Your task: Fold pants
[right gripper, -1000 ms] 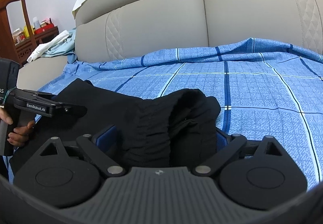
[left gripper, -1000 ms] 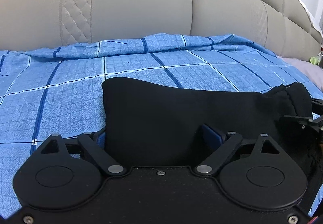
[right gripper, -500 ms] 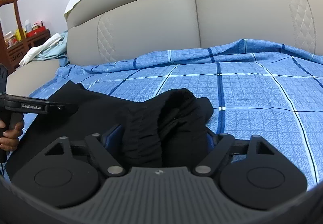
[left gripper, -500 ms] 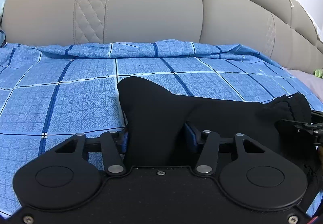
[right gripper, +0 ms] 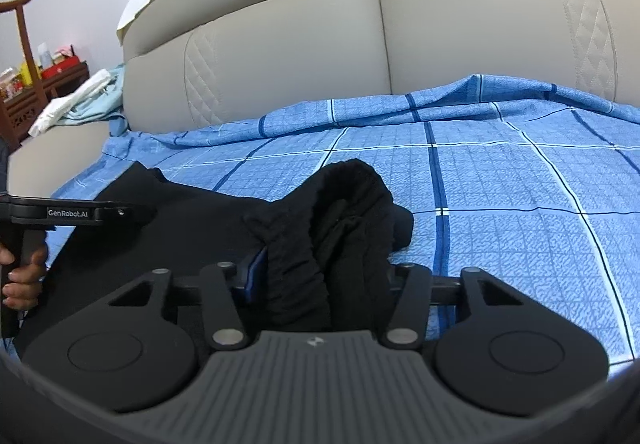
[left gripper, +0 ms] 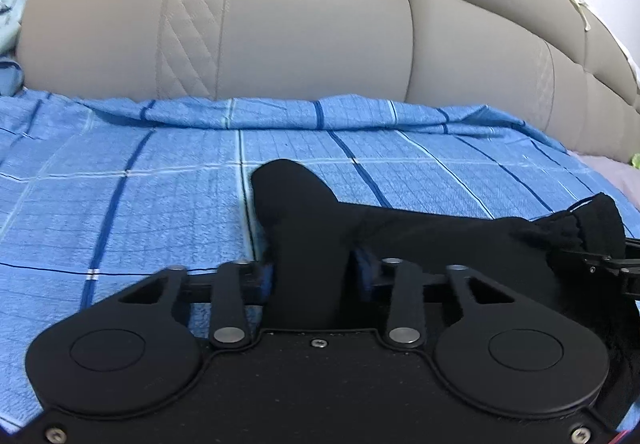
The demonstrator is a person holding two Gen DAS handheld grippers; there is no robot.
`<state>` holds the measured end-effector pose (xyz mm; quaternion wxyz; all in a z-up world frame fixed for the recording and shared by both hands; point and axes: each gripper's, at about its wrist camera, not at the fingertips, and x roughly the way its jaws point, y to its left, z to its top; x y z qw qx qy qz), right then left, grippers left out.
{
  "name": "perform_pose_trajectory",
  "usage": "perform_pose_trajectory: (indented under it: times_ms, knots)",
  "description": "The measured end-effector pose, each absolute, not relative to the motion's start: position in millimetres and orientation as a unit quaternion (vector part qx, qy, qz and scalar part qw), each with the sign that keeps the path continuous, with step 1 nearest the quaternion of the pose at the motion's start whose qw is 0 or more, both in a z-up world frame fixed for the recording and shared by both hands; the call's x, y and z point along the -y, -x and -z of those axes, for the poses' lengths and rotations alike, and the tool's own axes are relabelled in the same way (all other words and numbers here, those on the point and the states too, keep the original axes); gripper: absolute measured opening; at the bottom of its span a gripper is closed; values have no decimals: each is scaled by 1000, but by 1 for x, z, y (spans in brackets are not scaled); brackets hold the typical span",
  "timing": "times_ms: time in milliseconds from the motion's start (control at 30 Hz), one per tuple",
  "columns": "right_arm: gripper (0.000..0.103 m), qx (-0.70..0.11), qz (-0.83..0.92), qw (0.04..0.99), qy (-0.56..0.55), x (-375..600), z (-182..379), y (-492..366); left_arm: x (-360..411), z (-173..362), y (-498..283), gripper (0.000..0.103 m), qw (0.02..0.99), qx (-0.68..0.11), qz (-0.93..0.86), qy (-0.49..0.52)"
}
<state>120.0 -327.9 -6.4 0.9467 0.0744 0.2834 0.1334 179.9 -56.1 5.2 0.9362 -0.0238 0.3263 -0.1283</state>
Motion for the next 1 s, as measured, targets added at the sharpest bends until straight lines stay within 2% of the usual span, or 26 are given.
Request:
perform_pose_trajectory:
  times_ms: [100,200,300,700,1000]
  knots:
    - [44,-284,-129,948,-69,321,3,-118,60,-10,-170,18,943,-308,125,6]
    - [36,-283,-124,949,-64,312,-2,-116,66,-19,-158,15,951,-285,117,-9]
    - [33,-273,-116,954,-44,300,-11,-112,63,-32,-143,15,959,-259,112,-2]
    - [30,-217,-134,967,-28,260,-50,-106,26,-71,-114,14,976,-205,74,-12]
    - [30,-215,-155,964,-32,224,-62,-155,-5,-91,-165,14,977,-208,31,-28]
